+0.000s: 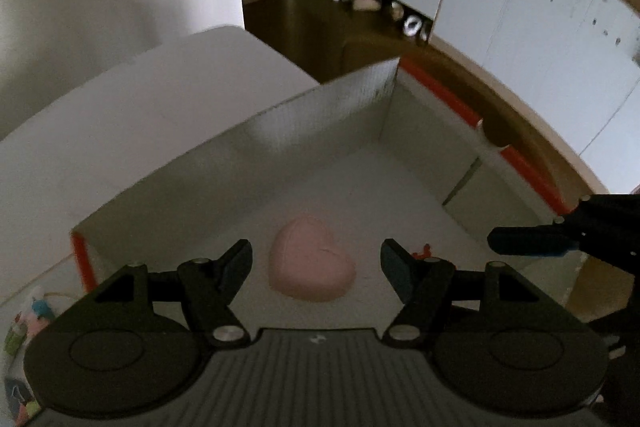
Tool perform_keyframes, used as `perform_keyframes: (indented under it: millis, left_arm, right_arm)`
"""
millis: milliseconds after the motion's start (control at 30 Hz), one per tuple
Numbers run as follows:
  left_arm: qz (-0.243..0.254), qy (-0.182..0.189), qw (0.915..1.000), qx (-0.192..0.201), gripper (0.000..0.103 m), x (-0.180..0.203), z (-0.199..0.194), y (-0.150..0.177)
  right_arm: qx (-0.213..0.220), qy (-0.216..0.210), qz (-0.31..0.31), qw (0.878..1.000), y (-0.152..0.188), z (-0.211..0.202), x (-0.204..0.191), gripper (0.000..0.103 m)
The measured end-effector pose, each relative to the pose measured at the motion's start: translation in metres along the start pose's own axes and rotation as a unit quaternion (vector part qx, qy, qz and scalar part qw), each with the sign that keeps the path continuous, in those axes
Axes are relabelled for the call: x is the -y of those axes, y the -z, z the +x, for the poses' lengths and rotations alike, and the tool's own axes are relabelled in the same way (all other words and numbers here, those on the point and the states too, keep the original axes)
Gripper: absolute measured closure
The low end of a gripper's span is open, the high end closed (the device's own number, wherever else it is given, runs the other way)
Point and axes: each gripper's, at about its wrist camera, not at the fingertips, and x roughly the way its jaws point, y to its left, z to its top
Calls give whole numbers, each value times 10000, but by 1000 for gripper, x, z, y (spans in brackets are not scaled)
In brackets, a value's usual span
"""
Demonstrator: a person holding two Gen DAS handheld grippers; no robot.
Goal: Organize rigid objects
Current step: 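Open both tools to release the heart dish and toy figure inside the box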
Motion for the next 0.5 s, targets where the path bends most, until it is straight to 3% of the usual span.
perform_keyframes:
  millis: [500]
  left_arm:
    - [-155, -18, 9960, 885, 32, -8, -91, 48]
  right_arm:
    - [669, -158, 79, 9976, 7, -44, -21, 23]
